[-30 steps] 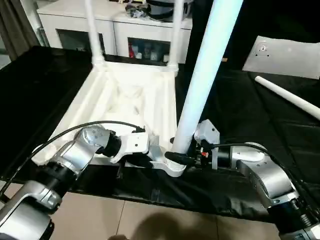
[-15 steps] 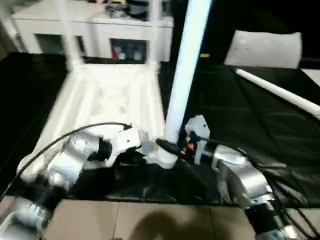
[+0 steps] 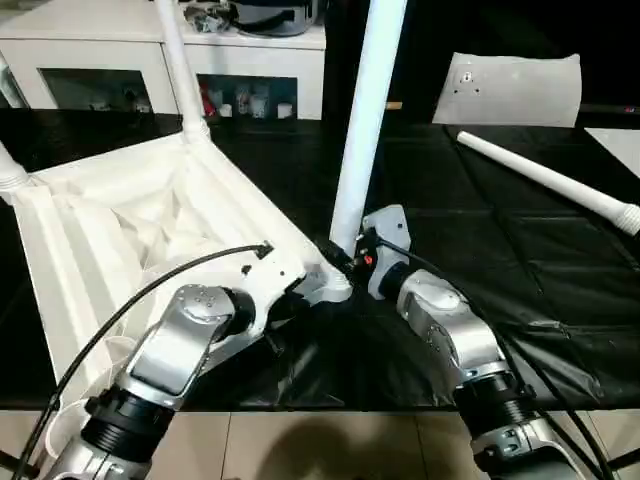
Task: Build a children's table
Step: Rotate leg to tighten
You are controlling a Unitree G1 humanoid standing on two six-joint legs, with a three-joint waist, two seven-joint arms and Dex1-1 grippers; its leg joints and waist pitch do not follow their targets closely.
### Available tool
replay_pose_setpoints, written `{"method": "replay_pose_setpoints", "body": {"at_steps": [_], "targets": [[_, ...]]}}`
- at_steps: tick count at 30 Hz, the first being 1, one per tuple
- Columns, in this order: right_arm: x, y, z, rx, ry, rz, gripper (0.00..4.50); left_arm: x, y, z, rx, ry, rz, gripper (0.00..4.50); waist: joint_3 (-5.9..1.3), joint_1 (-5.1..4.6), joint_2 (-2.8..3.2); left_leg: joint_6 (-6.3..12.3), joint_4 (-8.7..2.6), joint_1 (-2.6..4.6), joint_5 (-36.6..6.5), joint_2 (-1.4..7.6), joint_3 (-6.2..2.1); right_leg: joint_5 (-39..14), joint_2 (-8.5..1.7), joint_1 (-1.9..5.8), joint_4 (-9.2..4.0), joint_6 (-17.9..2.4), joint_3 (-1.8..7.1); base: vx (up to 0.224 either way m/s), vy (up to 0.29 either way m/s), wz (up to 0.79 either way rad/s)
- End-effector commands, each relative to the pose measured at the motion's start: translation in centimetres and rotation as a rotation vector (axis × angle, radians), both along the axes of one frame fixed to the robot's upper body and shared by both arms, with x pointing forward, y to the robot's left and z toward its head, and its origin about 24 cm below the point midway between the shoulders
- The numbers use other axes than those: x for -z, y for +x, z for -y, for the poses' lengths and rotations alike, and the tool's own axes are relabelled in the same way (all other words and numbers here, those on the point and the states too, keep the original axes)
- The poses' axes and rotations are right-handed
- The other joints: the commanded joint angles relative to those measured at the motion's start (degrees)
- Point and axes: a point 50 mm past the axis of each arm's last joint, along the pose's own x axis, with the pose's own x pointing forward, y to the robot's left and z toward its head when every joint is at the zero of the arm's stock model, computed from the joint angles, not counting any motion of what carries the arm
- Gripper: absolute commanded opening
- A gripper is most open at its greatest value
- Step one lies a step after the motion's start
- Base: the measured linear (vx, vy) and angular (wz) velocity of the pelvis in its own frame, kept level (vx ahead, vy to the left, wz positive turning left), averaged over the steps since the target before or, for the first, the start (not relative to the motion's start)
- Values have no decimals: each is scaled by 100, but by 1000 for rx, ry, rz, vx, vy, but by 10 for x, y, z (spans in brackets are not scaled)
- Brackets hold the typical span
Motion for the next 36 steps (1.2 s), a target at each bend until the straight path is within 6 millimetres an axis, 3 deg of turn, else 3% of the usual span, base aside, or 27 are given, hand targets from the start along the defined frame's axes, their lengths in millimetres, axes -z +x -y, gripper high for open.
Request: {"method": "replay_pose_setpoints", "body": {"at_steps": [1, 4, 6, 8, 15, 17, 20, 24, 26, 30, 31, 34, 36], "targets": [[35, -8, 4, 34, -55, -179, 224, -10, 2, 9, 67, -6, 51, 0, -178, 28, 74, -74, -474, 13, -2807, 117, -95, -3268, -396, 97, -669, -471, 222, 0, 0, 0], [35, -7, 4, 36, -27, -189, 259, -12, 4, 5, 58, 1, 53, 0, -175, 10, 127, -114, -468, 37, -3007, 107, -123, -3520, -408, 75, -705, -386, 202, 0, 0, 0], [35, -7, 4, 37, -19, -190, 268, -12, 5, 4, 63, -1, 54, 0, -187, 33, 114, -107, -463, 49, -2991, 111, -113, -3440, -414, 67, -723, -414, 212, 0, 0, 0], [35, -7, 4, 28, -17, -183, 295, -12, 6, 2, 67, 0, 60, 0, -198, 36, 137, -97, -499, -12, -2796, 138, -116, -2944, -405, 118, -649, -574, 230, 0, 0, 0], [31, -15, 11, -53, -41, -125, 353, -8, 13, -10, 75, 34, 66, 0, -240, 141, 128, 15, -474, -42, -2100, 150, -25, -1924, -394, 172, -551, -916, 288, 0, 0, 0], [28, -23, 21, -83, -23, -111, 362, -9, 16, -16, 89, 43, 70, 0, -252, 211, 100, 75, -471, -61, -1790, 143, 1, -1806, -394, 212, -546, -859, 297, 0, 0, 0], [25, -26, 25, -104, -10, -100, 384, -9, 17, -18, 109, 45, 73, 0, -272, 253, 114, 92, -473, -82, -1490, 159, 2, -1601, -394, 247, -517, -848, 290, 0, 0, 0], [15, -38, 45, -183, -8, -59, 421, -10, 22, -23, 181, 62, 69, 0, -271, 284, 133, 145, -465, -80, -1411, 161, 10, -1373, -382, 257, -509, -884, 284, 0, 0, 0], [11, -40, 55, -203, -33, -41, 445, -10, 22, -24, 234, 58, 63, 0, -259, 279, 120, 112, -467, -76, -1502, 153, 13, -1613, -389, 253, -532, -889, 274, 0, 0, 0], [0, -43, 72, -271, -63, 8, 445, -9, 19, -25, 386, 48, 41, 0, -262, 336, 118, 157, -459, -62, -1482, 167, 16, -1767, -405, 250, -546, -796, 292, 0, 0, 0], [-4, -43, 75, -299, -76, 16, 445, -9, 18, -26, 434, 63, 32, 0, -267, 353, 147, 156, -454, -48, -1469, 170, 19, -1665, -397, 238, -551, -845, 286, 0, 0, 0], [-7, -43, 78, -339, -102, 26, 445, -8, 16, -27, 493, 83, 17, 0, -299, 404, 135, 185, -432, -40, -1255, 182, 30, -1049, -398, 271, -459, -1075, 277, 0, 0, 0], [-12, -41, 82, -425, -156, 40, 445, -6, 13, -28, 593, 116, -11, 0, -298, 439, 126, 215, -430, -35, -1204, 182, 28, -1000, -396, 269, -461, -1096, 269, 0, 0, 0]]}}
